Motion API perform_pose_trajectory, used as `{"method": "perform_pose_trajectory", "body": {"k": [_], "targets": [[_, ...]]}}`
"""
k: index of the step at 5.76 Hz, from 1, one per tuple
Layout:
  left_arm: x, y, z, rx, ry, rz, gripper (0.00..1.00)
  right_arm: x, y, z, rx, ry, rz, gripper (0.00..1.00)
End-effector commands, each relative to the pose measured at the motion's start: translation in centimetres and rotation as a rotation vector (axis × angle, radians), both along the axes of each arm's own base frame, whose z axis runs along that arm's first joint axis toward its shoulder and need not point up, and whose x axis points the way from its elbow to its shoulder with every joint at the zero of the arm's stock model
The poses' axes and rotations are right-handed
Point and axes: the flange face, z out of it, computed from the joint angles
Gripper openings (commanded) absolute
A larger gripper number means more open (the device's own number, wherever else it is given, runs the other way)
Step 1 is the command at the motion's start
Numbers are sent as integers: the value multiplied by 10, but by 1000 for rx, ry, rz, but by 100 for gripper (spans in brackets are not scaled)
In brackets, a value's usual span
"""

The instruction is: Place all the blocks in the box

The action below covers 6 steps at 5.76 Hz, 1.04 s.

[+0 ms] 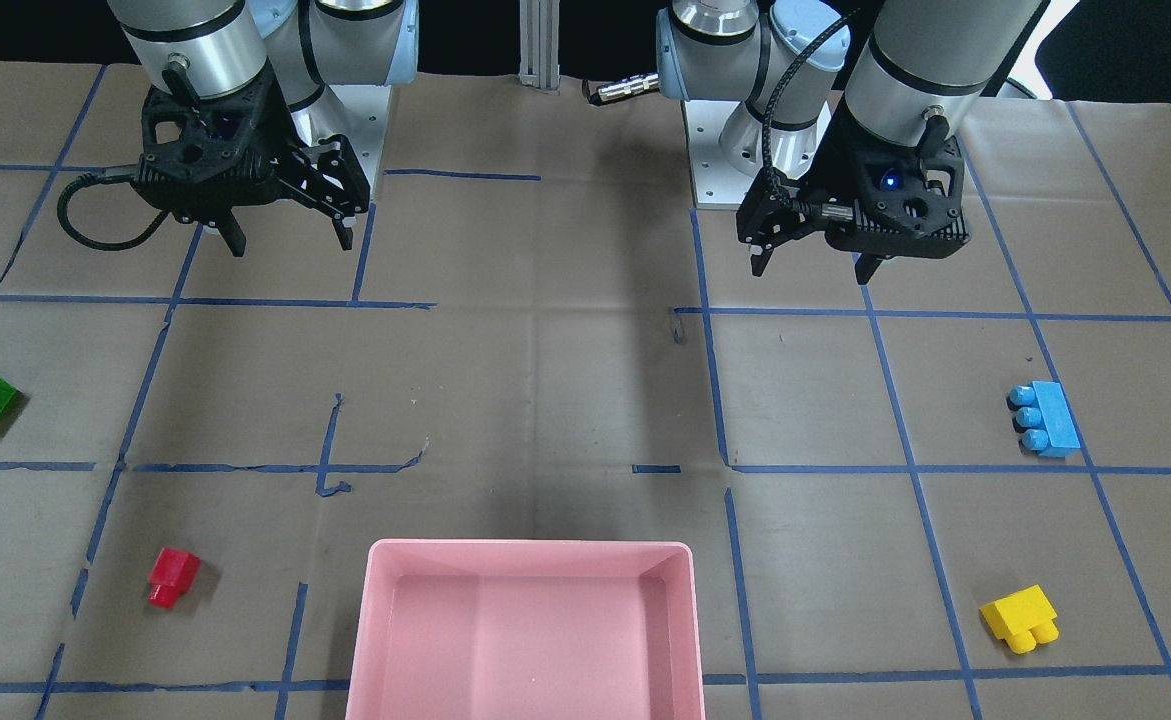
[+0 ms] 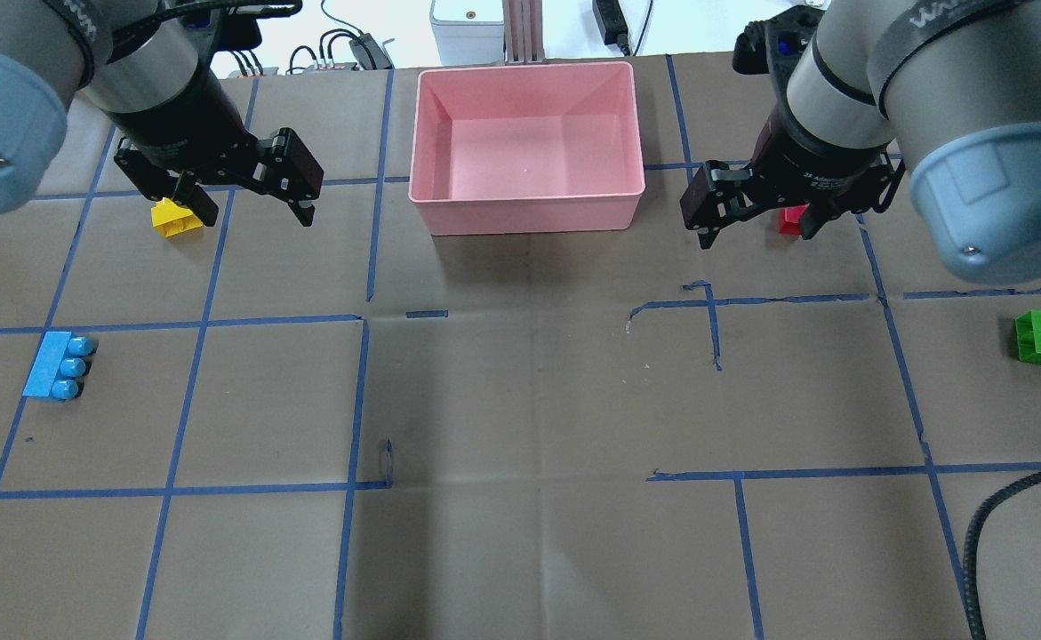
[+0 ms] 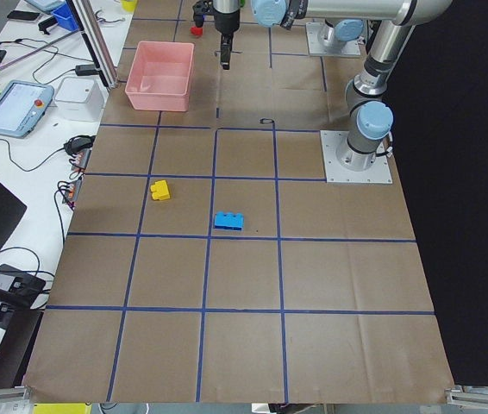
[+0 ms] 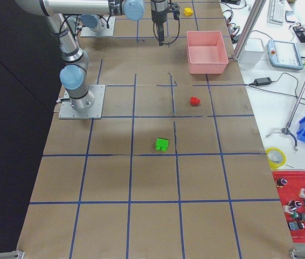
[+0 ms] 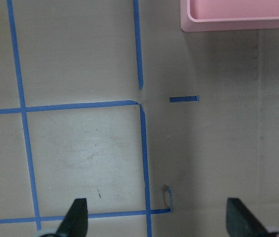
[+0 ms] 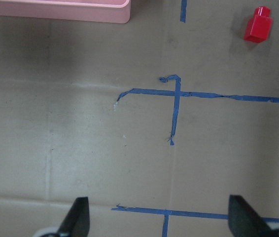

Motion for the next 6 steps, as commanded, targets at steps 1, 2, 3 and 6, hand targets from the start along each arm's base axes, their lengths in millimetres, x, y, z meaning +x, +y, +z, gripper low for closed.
{"method": "perform_pose_trajectory", "body": {"k": [1,2,3,6], "targets": [[1,-1,-3,5,-2,-4,98,1,0,-3,6,-8,3,100],[2,1,-3,5,0,-3,98,1,1,-3,15,-7,3,100],[6,0,-3,5,-2,2,98,1,2,-8,25,-7,3,100],[142,-15,-4,10,-15,-26,99,1,4,-14,43,-6,6,100]]}}
